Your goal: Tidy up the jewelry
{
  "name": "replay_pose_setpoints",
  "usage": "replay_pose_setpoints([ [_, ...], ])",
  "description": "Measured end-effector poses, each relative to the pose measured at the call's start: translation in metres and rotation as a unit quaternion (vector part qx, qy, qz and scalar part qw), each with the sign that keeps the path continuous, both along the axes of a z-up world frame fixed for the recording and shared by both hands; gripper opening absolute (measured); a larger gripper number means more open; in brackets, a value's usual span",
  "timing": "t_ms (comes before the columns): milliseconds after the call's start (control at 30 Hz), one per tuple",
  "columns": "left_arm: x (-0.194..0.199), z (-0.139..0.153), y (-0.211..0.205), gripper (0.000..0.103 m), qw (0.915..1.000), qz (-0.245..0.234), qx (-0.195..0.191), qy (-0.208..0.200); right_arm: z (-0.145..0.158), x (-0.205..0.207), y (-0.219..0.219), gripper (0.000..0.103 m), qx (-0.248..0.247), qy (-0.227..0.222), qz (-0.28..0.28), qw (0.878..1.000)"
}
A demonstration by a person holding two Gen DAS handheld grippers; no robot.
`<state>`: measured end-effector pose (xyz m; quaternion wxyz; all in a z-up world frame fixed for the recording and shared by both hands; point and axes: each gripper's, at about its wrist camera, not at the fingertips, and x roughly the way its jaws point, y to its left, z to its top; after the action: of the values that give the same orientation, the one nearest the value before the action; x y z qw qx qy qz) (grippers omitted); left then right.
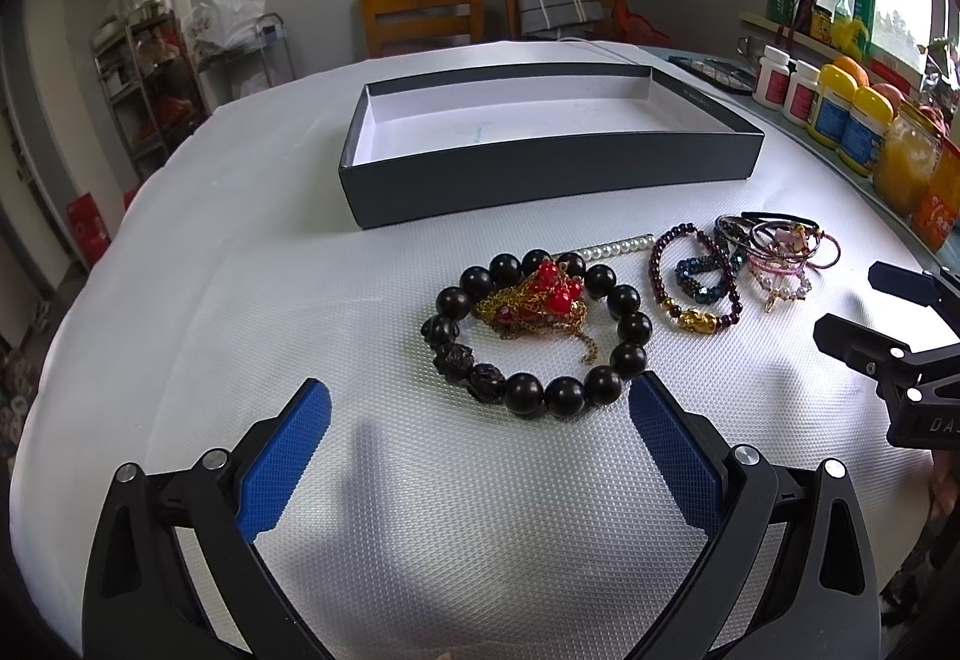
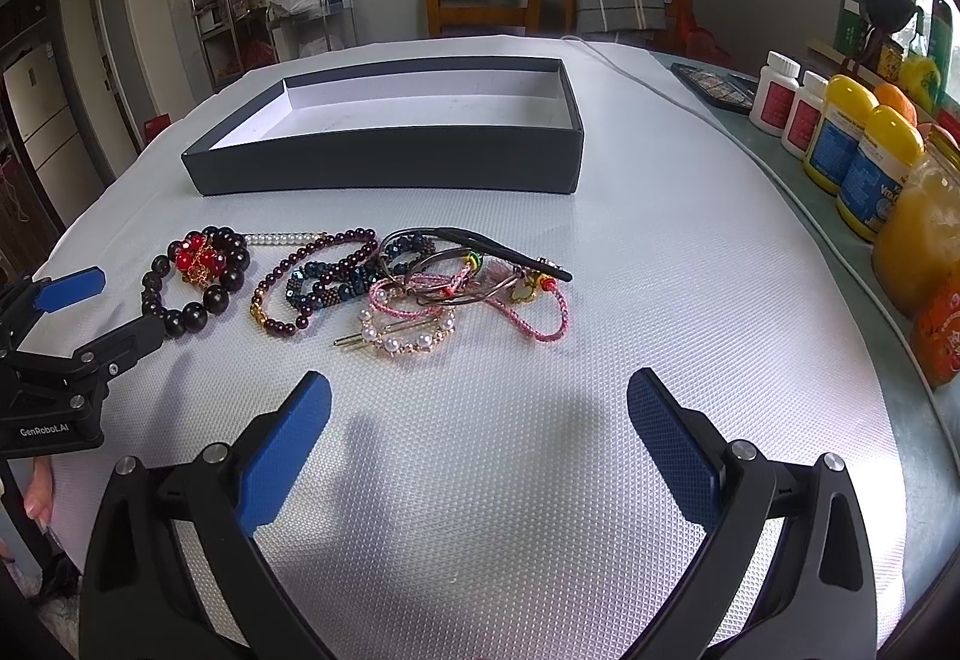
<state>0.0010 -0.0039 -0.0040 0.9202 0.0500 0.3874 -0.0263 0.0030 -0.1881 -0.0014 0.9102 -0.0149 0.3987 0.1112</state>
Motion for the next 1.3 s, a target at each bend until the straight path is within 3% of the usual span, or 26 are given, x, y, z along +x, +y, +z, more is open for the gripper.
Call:
replay_pose_setpoints([
  [800, -0.002, 0.001, -0.003, 0.101, 1.0, -0.009, 0.001, 0.001, 0.003, -0.003, 0.002, 0.097, -0.009, -0.012, 0.006, 1.0],
  [967, 0.002, 0.001, 0.001, 0.101, 0.9995, -0.024, -0.016, 0.016, 0.009, 0.003, -0.011, 0.097, 0.023, -0.003, 0.015, 1.0],
  [1167, 0.004, 0.011, 0.014, 0.101, 0.9984, -0.043, -0.036, 0.007, 0.027, 0.021, -0.025, 0.097, 0.04, 0.005, 0.032, 0.999],
  [1300, 0.009, 0.02, 0.022, 0.101, 0.9984, -0.053, -0.021, -0.001, 0.033, 0.037, -0.018, 0.08, 0.008, -0.002, 0.05, 0.999],
])
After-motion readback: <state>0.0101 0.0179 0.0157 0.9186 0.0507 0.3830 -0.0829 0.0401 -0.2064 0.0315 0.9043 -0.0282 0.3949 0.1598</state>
